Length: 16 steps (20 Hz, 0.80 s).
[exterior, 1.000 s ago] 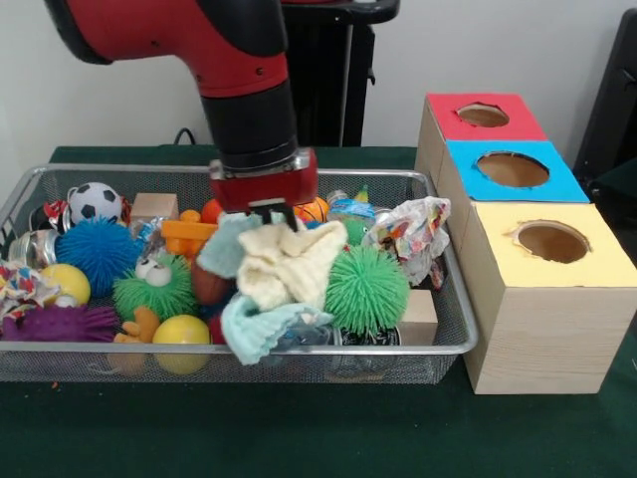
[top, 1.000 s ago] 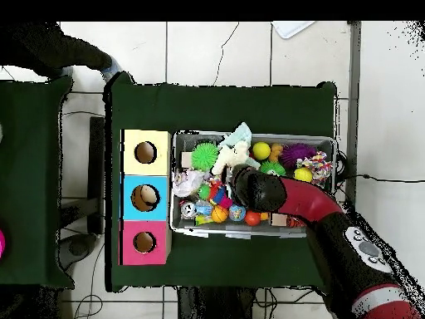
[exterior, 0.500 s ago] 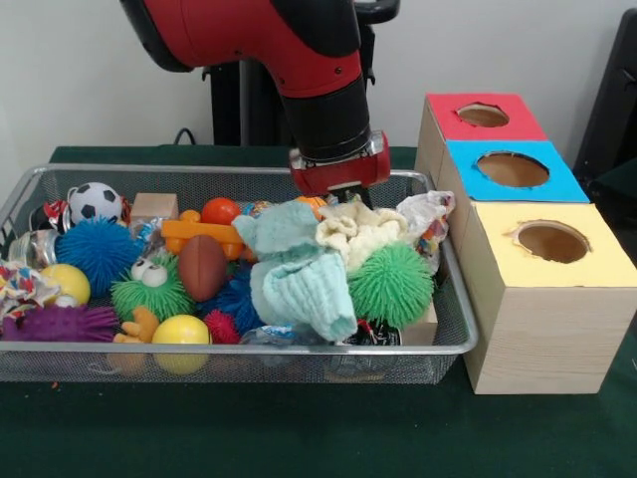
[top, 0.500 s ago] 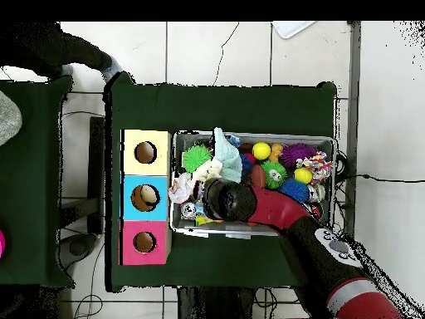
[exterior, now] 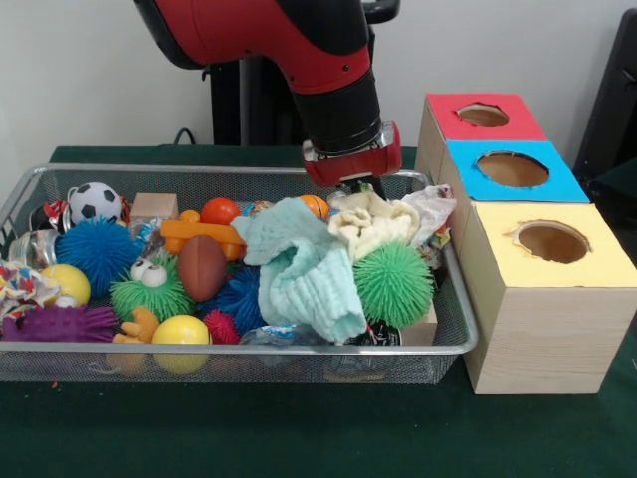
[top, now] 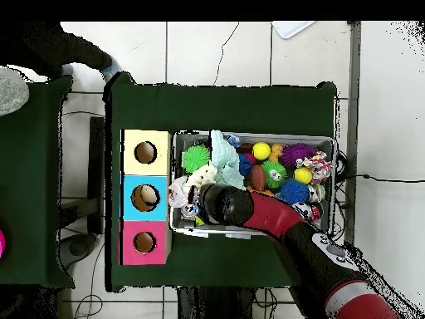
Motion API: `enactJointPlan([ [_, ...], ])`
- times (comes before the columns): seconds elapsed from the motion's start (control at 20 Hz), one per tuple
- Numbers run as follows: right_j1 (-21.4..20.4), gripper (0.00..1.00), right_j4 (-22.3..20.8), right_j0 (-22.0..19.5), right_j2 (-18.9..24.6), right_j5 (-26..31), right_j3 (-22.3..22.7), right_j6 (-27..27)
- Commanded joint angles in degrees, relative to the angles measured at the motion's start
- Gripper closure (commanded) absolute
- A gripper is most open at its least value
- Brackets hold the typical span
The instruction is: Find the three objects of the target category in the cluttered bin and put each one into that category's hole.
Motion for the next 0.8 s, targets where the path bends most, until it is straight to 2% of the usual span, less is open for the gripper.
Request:
enactJointPlan([
  [0.05,0.89,1.0,4.51,1.23,1.02,0.83,6.78,13.03],
  [0.2,0.19,1.0,6.55,1.04,2.24,1.03,7.79,13.38],
  [0.55,-8.0,1.0,14.7,0.34,9.64,2.03,15.29,16.2],
  [0.7,-10.56,1.0,18.13,0.63,11.06,4.1,15.44,15.9],
  [0.8,-11.75,1.0,18.98,1.43,9.84,5.7,15.12,15.29],
])
